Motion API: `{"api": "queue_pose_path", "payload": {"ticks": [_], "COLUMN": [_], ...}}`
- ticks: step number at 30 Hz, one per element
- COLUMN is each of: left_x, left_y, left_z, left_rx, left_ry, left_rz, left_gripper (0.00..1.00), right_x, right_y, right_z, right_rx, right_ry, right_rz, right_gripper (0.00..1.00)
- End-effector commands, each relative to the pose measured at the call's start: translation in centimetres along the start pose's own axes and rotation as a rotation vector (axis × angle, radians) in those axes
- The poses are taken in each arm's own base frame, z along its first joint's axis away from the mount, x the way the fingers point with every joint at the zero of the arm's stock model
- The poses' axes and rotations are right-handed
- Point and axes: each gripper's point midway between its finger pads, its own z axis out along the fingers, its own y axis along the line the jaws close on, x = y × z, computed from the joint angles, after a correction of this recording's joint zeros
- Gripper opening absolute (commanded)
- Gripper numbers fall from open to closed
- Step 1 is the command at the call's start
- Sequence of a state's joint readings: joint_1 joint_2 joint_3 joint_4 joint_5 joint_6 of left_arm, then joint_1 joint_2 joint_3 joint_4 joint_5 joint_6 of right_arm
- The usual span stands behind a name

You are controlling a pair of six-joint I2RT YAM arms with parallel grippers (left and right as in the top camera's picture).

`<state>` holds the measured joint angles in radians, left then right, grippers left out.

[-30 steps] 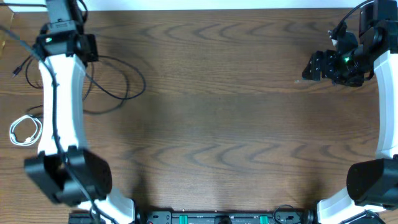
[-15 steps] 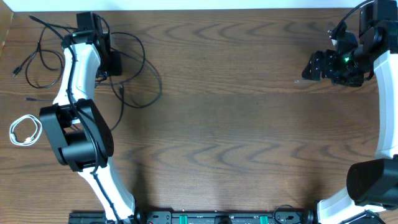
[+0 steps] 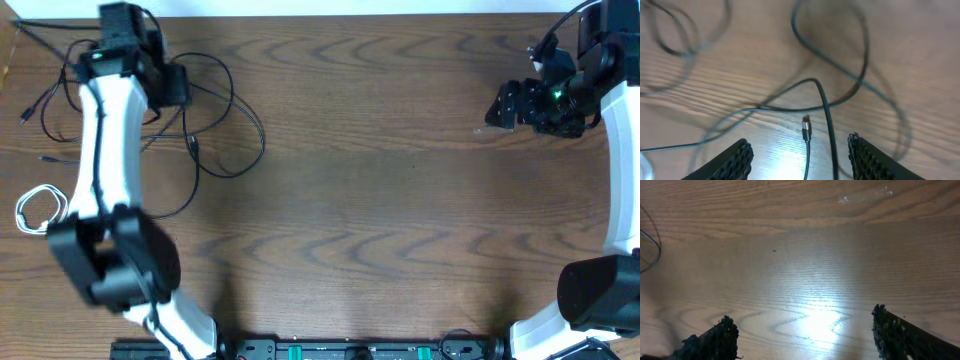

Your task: Untangle cables

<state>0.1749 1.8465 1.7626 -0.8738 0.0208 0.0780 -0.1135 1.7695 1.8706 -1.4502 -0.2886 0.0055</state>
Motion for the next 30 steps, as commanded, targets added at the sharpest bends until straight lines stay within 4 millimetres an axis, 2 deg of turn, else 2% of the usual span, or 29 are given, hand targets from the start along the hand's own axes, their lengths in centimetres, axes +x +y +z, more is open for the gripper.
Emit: {"api": "queue_pose_path", "payload": {"ticks": [1,6,10,13,16,19,25,30], "left_x": [-0.9,-0.5,-1.0,-1.4,-1.6,-1.5,-0.8,0.0], "left_y": [0.3,0.3,-0.4,-1.0,-1.7,-2.1,-1.9,-1.9], "left_z": [-4.3,-6.3,-8.4,-10.7,-13.7,-16.7,-21.8,-24.5], "left_rx": [0.0,0.002,0.044,0.086,0.133,0.159,0.168,0.187], "left_ry": [-0.074,-0.088,-0.138,-0.195,-0.26,-0.32,-0.425,-0.471], "left_rz": [-0.014,-0.015,-0.015,-0.014,-0.007,-0.006,-0.047,-0.118], "left_gripper": [0.66,0.66,0.66,0.66,0.66,0.66,0.66,0.66], "right_x": [0.0,0.1,0.1,0.2,0.1,0.1,0.4,1.5], "right_y": [0.3,0.3,0.3,0.3,0.3,0.3,0.4,0.6], "right_z": [0.2,0.2,0.2,0.2,0.2,0.2,0.1,-0.3], "right_rx": [-0.01,-0.01,-0.01,-0.01,-0.01,-0.01,-0.011,-0.012], "right_ry": [0.005,0.006,0.006,0.01,0.008,0.006,0.017,0.049], "right_rz": [-0.019,-0.019,-0.019,-0.018,-0.018,-0.019,-0.016,-0.01], "right_gripper": [0.85,0.85,0.85,0.84,0.78,0.77,0.72,0.67]}}
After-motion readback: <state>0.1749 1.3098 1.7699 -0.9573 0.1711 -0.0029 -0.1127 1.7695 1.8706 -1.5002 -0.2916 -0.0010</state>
